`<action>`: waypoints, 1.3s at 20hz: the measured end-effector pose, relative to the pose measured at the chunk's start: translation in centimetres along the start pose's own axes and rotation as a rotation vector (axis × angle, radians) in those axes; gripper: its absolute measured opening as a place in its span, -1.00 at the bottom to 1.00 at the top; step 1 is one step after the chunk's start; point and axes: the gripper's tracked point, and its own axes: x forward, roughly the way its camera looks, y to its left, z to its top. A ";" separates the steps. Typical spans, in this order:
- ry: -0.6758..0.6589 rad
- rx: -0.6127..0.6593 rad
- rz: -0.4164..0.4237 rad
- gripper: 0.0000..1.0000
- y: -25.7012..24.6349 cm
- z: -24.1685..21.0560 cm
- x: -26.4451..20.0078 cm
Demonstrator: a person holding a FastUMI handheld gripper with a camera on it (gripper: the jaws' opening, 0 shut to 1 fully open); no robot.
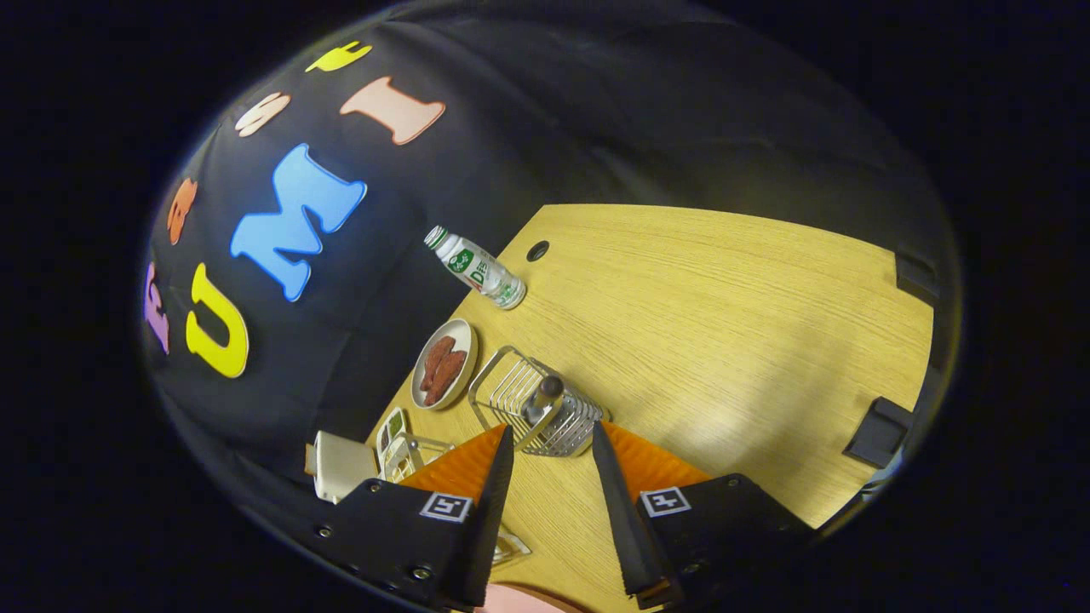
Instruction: Take the plate from the dish rack, then take the spoon from the basket and place it into the plate.
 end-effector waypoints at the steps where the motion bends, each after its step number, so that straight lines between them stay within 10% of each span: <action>1: -0.013 0.027 0.001 0.15 0.2 0.4 0.7; 5: -0.046 0.090 -0.019 0.15 -0.1 1.4 2.5; 9: -0.067 0.129 -0.028 -0.25 0.0 1.9 5.0; 10: -0.067 0.131 -0.033 -0.70 0.2 2.4 3.9; 26: -0.050 -0.113 0.008 -0.91 3.7 6.1 1.3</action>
